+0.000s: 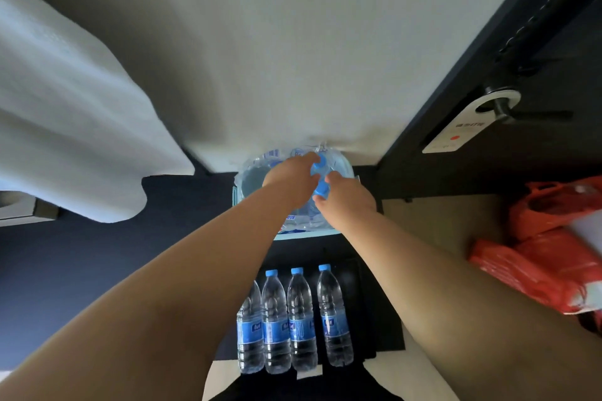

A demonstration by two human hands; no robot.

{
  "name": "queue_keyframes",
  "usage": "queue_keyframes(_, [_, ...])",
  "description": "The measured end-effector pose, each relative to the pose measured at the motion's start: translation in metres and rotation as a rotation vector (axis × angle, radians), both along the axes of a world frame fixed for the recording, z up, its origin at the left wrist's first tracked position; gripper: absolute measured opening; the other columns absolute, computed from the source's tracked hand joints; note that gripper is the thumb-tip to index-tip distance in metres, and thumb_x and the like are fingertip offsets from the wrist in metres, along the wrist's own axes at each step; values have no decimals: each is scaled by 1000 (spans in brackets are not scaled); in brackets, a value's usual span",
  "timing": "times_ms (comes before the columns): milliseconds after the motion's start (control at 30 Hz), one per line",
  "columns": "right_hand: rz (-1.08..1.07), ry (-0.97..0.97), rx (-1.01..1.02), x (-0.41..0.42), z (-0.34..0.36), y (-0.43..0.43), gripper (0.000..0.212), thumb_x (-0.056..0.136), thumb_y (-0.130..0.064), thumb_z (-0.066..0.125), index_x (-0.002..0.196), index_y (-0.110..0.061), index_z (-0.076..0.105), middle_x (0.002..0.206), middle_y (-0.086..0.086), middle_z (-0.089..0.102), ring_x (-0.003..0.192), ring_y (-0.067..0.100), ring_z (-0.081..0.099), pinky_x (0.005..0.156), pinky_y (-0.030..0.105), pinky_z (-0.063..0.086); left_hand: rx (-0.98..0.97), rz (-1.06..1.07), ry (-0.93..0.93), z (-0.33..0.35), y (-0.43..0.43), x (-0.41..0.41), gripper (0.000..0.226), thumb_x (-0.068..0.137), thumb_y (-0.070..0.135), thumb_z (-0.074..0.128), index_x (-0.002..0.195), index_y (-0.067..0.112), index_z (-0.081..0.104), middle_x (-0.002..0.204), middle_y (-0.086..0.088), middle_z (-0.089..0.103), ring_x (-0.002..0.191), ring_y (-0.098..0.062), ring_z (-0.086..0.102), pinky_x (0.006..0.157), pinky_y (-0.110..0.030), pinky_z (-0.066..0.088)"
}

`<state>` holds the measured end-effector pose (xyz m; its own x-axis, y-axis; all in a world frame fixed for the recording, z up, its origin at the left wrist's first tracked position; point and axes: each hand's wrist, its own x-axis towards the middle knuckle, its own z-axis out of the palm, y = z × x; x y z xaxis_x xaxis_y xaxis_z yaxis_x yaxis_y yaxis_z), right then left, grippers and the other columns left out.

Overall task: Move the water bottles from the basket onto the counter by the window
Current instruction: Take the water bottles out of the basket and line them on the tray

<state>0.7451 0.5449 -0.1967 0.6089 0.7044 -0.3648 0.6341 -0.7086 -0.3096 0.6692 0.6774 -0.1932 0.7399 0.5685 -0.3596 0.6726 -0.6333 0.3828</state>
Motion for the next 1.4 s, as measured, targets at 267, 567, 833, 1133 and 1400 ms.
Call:
queue_keyframes(267, [-79, 33, 73, 0, -24, 1, 47, 96, -55, 58, 134, -28, 53, 106, -2, 69, 94, 24, 68, 64, 33, 48, 22, -59, 8, -34, 8, 19, 50, 100, 36, 50, 145, 51, 36, 112, 10, 66, 95, -22, 67, 73, -35, 54])
queue_keyframes(567, [-94, 21, 126, -6, -29, -3, 28, 95, -43, 60, 118, -29, 55, 88, -4, 65, 77, 20, 61, 59, 32, 49, 35, -4, -21, -38, 11, 10, 28, 99, 31, 56, 127, 31, 54, 103, -4, 63, 79, -26, 54, 58, -30, 35])
queue_keyframes(833, [-89, 71, 292, -18, 11, -26, 18, 93, -33, 63, 108, -26, 58, 83, -5, 64, 71, 18, 60, 54, 30, 44, 14, 182, -187, 8, -16, -27, 21, 92, 31, 61, 112, 25, 60, 82, 2, 66, 78, -26, 64, 63, -35, 51])
queue_keyframes(1133, [-78, 76, 647, -38, 78, -52, 24, 86, -32, 78, 103, -27, 62, 78, -11, 63, 69, 9, 62, 55, 31, 51, -26, 349, -512, 87, -44, -100, 19, 86, 42, 73, 99, 44, 60, 68, 12, 60, 65, -5, 57, 54, -16, 42])
queue_keyframes(1400, [-7, 103, 640, -57, 118, -88, 22, 84, -39, 74, 101, -32, 60, 75, -11, 62, 68, 12, 60, 59, 38, 54, 12, 337, -572, 117, -80, -160, 25, 78, 45, 74, 99, 45, 61, 76, 15, 65, 65, -8, 62, 58, -17, 49])
